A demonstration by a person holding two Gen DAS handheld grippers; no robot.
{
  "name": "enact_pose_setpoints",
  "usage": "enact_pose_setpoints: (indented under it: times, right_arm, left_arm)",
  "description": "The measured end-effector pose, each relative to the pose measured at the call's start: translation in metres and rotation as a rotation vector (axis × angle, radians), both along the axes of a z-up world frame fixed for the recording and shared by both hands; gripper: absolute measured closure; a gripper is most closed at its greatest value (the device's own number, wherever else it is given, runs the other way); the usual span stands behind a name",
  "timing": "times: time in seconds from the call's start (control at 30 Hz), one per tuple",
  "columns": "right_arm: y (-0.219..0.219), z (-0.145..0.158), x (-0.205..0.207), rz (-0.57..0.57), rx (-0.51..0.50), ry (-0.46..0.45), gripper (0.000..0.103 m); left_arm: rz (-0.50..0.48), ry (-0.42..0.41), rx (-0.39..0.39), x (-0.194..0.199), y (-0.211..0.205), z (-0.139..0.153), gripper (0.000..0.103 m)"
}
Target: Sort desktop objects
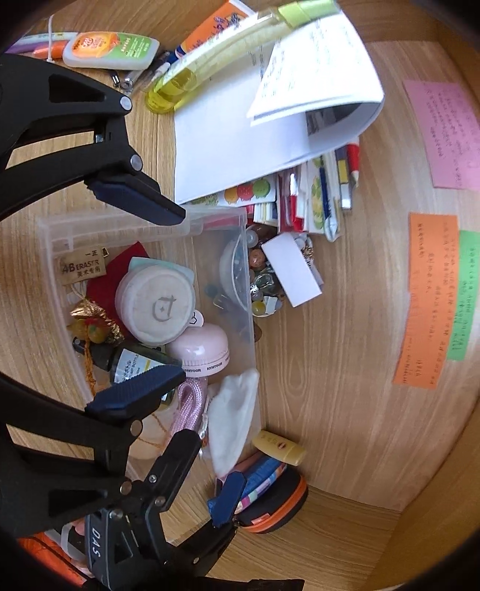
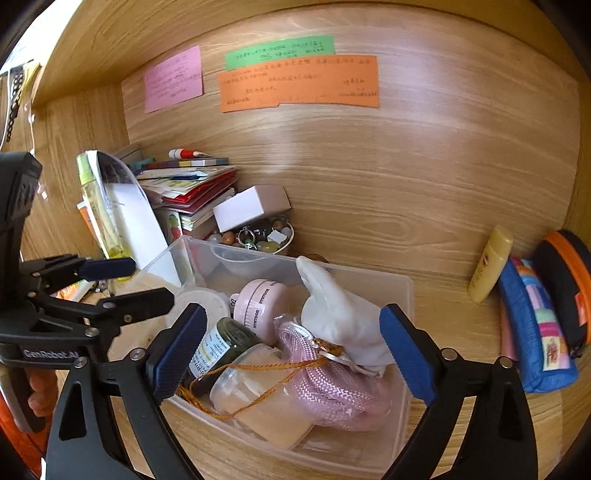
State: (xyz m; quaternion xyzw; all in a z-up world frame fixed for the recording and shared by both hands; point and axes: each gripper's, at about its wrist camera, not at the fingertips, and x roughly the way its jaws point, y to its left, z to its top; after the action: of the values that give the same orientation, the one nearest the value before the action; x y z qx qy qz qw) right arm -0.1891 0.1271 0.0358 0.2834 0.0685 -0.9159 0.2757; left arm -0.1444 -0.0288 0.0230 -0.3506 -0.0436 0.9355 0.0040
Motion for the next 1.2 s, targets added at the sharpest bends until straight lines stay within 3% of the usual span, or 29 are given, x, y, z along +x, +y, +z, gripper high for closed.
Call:
enact_pose_setpoints:
  times: [0.1, 0.37, 0.63, 1.2]
  right_arm:
    - [0.001, 0.009, 0.009, 0.012, 0.007, 0.008, 0.009]
    - [0.012, 0.02, 0.053, 0.027, 0.058, 0.076, 0.003]
    - [0.025, 0.017, 0.079, 0.04, 0.041, 0.054, 0.003]
    - [0.049, -0.004, 0.086, 0.017, 0.0, -0.029, 0.003]
  left_arm:
    - [0.01, 0.022, -0.001, 0.011, -0.001, 0.007, 0.013]
    - [0.01, 0.039, -0.008, 0.035, 0.004, 0.014, 0.006]
    - [-0.009, 0.053, 0.017, 0.061, 0.012, 0.014, 0.004]
    - [0.037, 0.012, -0.033, 0.089, 0.028, -0.012, 0.004]
